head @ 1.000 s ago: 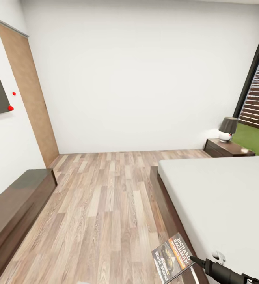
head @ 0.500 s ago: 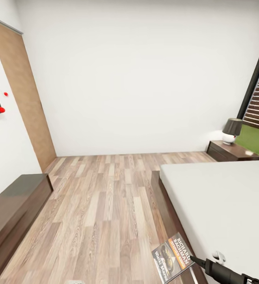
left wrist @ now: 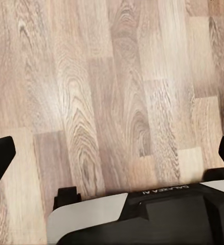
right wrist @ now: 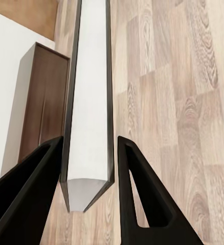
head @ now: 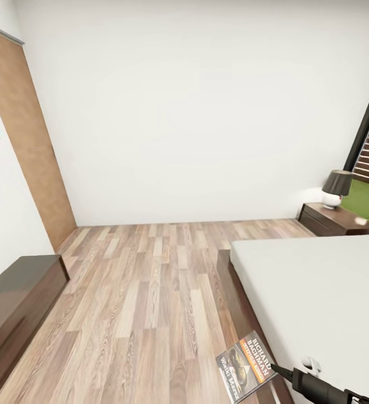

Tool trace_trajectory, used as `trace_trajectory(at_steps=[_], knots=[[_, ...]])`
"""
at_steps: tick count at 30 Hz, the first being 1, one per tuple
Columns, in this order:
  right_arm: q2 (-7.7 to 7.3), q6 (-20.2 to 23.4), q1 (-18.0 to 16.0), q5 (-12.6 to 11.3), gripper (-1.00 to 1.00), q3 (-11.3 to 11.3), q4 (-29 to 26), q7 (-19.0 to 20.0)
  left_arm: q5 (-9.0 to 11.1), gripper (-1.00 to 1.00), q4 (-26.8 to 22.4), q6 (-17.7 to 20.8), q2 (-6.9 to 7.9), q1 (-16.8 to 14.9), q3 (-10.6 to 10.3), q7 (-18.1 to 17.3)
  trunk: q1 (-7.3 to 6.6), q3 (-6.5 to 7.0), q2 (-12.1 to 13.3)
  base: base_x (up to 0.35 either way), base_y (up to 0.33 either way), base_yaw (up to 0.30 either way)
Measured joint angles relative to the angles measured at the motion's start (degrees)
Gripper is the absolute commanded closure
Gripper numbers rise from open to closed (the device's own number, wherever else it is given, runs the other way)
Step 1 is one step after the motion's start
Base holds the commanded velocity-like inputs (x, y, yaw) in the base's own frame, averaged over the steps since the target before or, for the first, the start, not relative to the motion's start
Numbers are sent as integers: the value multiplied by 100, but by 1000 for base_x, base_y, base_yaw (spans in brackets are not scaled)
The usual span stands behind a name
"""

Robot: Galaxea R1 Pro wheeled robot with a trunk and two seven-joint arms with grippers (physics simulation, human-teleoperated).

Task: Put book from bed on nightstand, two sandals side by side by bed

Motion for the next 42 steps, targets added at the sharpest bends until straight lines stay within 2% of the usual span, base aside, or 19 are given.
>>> trace_trajectory(at_steps=[22, 23, 24, 25, 28, 30, 34, 42], knots=[[0, 0, 0, 0, 100, 2, -1, -10, 76, -100, -7, -20, 4, 13, 46, -4, 0, 0, 0, 295, 33, 0], [2, 0, 0, 0, 100, 1, -1, -9, 129, -100, -7, -20, 4, 13, 52, -3, 0, 0, 0, 307, 72, 0], [1, 0, 0, 0, 100, 3, -1, -10, 323, -100, -7, -20, 8, 13, 94, -2, 0, 0, 0, 307, 73, 0], [1, 0, 0, 0, 100, 2, -1, -10, 420, -100, -7, -20, 9, 13, 114, -2, 0, 0, 0, 307, 73, 0], [0, 0, 0, 0, 100, 1, -1, -8, 1093, -100, -8, -24, 56, 13, 195, -2, 0, 0, 0, 307, 74, 0], [0, 0, 0, 0, 100, 1, -1, -9, 1291, -100, -8, -26, 98, 14, 203, -2, 0, 0, 0, 307, 74, 0], [0, 0, 0, 0, 100, 0, -1, -9, 1405, -100, -8, -27, 121, 14, 204, -2, 0, 0, 0, 307, 74, 0], [0, 0, 0, 0, 100, 0, -1, -4, 1435, -100, -8, -28, 120, 14, 203, -2, 0, 0, 0, 307, 75, 0]])
